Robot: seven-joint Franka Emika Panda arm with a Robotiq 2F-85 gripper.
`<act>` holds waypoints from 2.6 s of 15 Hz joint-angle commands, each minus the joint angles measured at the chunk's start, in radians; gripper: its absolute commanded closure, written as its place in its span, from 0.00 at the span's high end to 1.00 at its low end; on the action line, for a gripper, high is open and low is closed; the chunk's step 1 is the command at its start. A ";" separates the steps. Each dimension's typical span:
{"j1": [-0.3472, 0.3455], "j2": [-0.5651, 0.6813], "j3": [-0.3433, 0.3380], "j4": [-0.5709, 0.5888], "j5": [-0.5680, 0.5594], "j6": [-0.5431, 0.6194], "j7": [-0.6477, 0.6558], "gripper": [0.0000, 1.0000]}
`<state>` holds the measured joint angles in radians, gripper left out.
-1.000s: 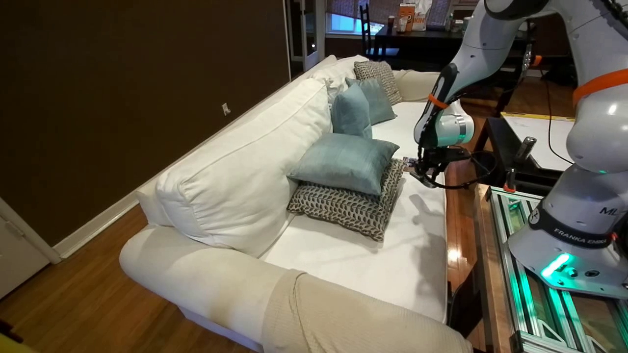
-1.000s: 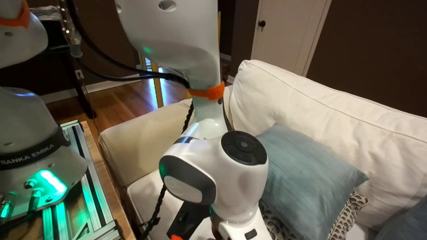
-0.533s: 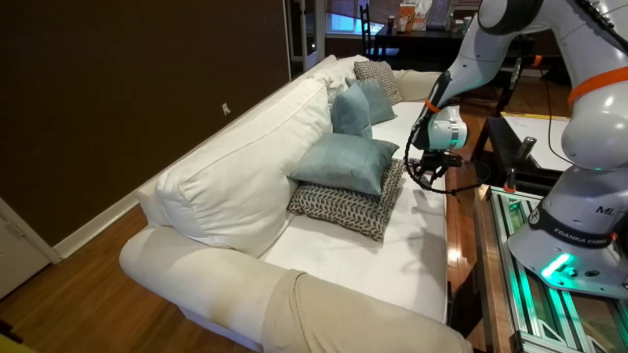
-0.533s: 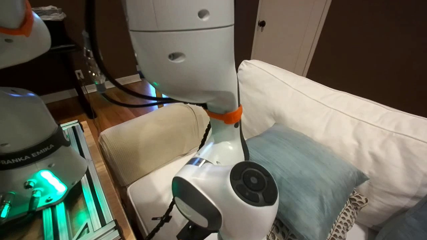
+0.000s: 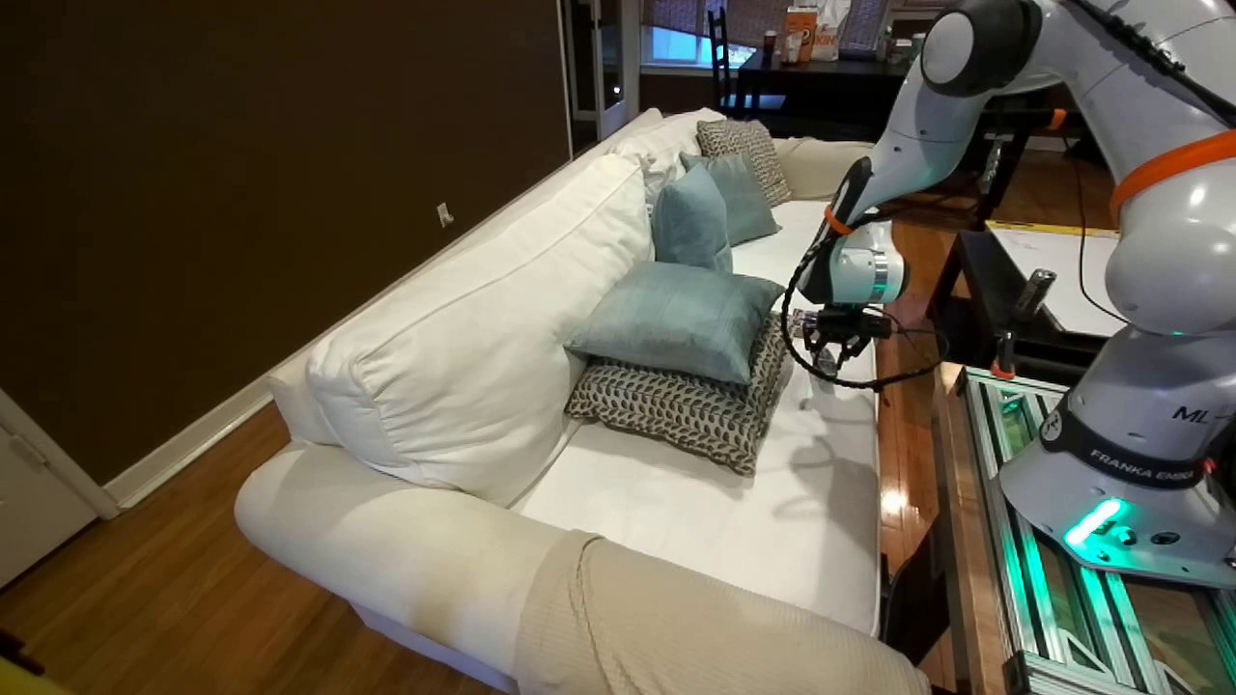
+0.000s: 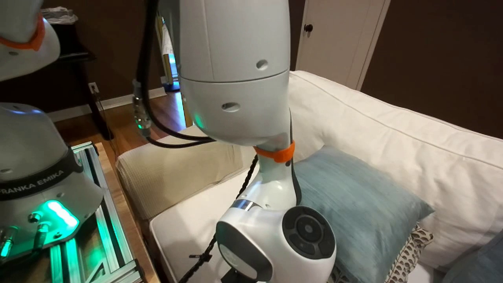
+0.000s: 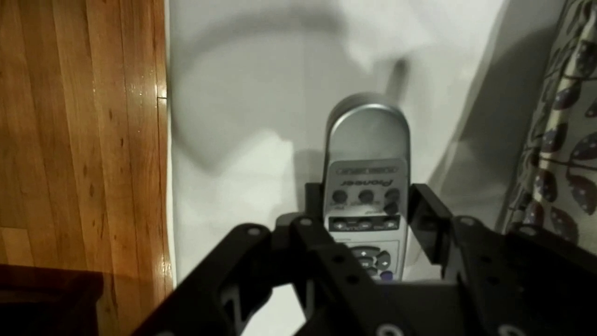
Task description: Remove the grey remote from the pillow and put it on the left cushion of the sofa
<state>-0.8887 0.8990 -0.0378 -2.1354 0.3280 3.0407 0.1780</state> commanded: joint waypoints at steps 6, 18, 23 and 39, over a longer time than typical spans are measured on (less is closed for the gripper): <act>0.012 0.092 0.026 0.091 0.045 0.015 0.047 0.74; -0.019 -0.056 0.045 -0.041 -0.019 -0.030 -0.092 1.00; -0.032 -0.218 -0.001 -0.173 -0.117 -0.035 -0.240 1.00; -0.058 -0.596 -0.133 -0.243 -0.282 -0.428 -0.561 1.00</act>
<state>-0.9974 0.3648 -0.1150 -2.3485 0.0899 2.6501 -0.3917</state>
